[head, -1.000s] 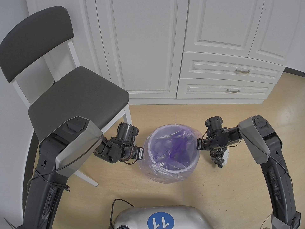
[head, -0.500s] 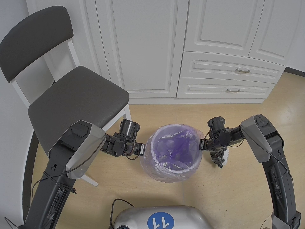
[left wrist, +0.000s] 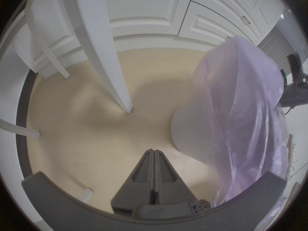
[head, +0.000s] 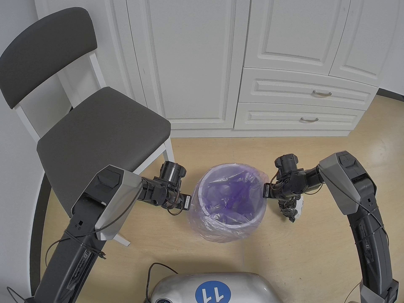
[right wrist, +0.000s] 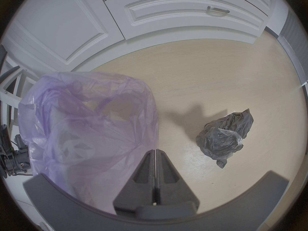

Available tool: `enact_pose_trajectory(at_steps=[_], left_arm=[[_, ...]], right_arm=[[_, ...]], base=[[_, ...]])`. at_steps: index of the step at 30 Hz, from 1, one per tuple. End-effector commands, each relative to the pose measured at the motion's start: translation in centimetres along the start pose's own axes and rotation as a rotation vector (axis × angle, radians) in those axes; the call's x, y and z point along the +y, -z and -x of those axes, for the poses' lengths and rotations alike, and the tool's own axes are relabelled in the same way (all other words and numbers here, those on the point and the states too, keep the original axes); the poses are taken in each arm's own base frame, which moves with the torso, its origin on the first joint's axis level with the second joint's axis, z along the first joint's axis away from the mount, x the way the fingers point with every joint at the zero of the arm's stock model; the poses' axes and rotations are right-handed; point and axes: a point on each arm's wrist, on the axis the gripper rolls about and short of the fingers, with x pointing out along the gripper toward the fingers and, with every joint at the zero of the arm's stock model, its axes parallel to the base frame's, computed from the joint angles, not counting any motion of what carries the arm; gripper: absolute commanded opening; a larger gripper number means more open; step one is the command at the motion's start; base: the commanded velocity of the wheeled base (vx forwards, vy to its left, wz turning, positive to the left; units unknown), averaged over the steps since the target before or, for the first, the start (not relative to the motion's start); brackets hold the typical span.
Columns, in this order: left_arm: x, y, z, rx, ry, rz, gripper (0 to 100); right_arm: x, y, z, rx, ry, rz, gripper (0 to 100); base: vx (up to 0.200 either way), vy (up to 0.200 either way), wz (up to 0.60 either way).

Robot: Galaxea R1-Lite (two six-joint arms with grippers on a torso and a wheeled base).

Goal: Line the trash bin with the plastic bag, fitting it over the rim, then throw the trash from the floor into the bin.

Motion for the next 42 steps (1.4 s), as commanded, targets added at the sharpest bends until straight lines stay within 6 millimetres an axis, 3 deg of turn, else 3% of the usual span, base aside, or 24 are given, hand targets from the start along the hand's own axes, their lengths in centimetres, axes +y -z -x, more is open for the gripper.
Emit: enact_pose_trajectory(at_steps=[1,7,8,10,20,25,30,33,36,37,42], left_arm=[[-0.4,-2.4,3.3,-0.044,-0.035,-0.014,0],[-0.4,-1.7,6.0,-0.004,-0.104,-0.023,0],[-1.2,-1.3,8.0,-0.001,-0.09,-0.039,0],[-1.9,-1.1,9.5,-0.03,-0.078,-0.048,0],[-2.5,0.8,13.1,-0.087,-0.064,-0.086,0],[-3.0,2.1,16.5,-0.149,-0.037,-0.101,0],[-3.3,3.1,17.6,-0.167,-0.025,-0.107,0],[-4.0,4.5,19.6,-0.221,0.008,-0.121,0],[-4.6,5.2,21.3,-0.277,0.038,-0.132,0],[-4.8,5.4,21.8,-0.293,0.049,-0.136,0],[-5.4,5.6,23.0,-0.329,0.066,-0.144,0]], right_arm=[[-0.6,-1.2,2.1,-0.031,-0.019,-0.018,0],[-1.8,-1.4,3.5,-0.073,-0.048,-0.032,0],[-2.4,-1.4,4.4,-0.108,-0.082,-0.033,0],[-3.2,-1.5,5.4,-0.138,-0.095,-0.037,0],[-3.6,-0.2,7.9,-0.122,-0.092,-0.034,0],[-3.6,-0.7,11.5,-0.169,-0.104,-0.037,0],[-3.7,0.2,13.1,-0.202,-0.111,-0.033,0],[-3.8,2.0,14.7,-0.23,-0.118,0.001,0],[-4.2,2.6,15.6,-0.26,-0.109,0.052,0],[-4.3,2.6,16.0,-0.277,-0.109,0.066,100],[-4.4,2.3,17.2,-0.307,-0.106,0.075,100]], base=[[0.0,0.0,0.0],[0.0,0.0,0.0],[0.0,0.0,0.0],[0.0,0.0,0.0],[0.0,0.0,0.0],[0.0,0.0,0.0],[0.0,0.0,0.0],[0.0,0.0,0.0],[0.0,0.0,0.0],[0.0,0.0,0.0],[0.0,0.0,0.0]])
